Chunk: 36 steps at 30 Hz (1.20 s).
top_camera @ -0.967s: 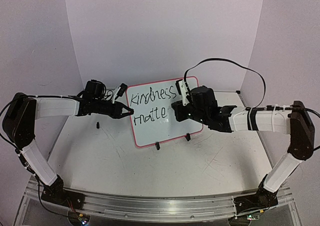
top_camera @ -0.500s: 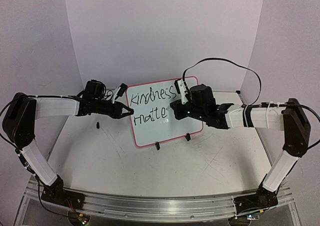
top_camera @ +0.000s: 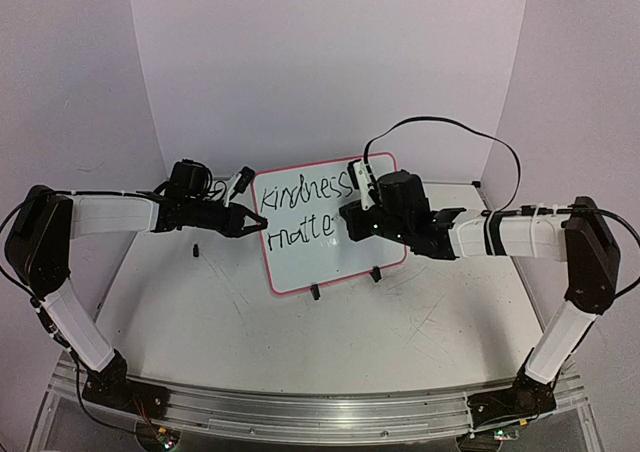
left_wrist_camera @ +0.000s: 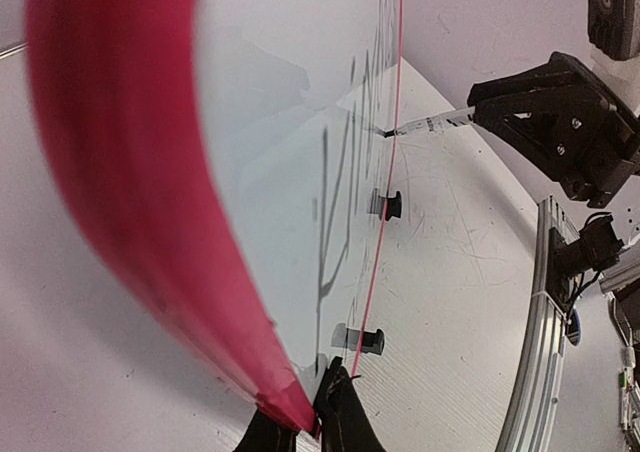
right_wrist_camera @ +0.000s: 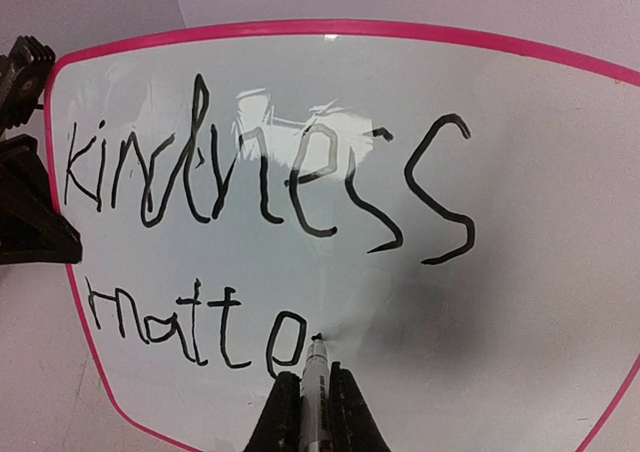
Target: Write a sentence on the whiteboard
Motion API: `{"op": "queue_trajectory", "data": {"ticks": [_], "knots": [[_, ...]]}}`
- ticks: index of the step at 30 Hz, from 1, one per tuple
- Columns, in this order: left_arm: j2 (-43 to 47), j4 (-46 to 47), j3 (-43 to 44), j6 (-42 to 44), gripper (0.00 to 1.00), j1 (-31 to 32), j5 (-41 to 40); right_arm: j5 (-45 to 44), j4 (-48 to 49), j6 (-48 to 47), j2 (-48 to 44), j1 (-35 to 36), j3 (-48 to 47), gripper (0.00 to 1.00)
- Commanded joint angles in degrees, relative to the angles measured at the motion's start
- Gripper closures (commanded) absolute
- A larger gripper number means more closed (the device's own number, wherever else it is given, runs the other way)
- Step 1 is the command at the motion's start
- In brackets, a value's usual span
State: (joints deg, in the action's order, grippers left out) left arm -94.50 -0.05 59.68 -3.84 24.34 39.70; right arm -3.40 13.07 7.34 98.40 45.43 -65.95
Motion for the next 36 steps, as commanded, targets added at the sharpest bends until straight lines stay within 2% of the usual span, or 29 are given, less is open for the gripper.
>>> {"op": "queue_trajectory", "data": {"ticks": [1, 14, 36], "knots": [[0.1, -1.3, 1.4, 5.5, 1.00, -0.9, -13.1, -2.3, 1.2, 0.2, -2.0, -0.1, 1.5, 1.00], [-0.4, -1.4, 1.8, 5.4, 1.00, -0.9, -12.9, -1.3, 0.7, 2.6, -2.8, 1.1, 5.0, 1.00], [-0.3, -1.4, 1.7, 5.5, 1.00, -0.9, -12.7, -8.0, 1.6, 0.6, -0.4, 0.2, -1.5, 1.00]]}}
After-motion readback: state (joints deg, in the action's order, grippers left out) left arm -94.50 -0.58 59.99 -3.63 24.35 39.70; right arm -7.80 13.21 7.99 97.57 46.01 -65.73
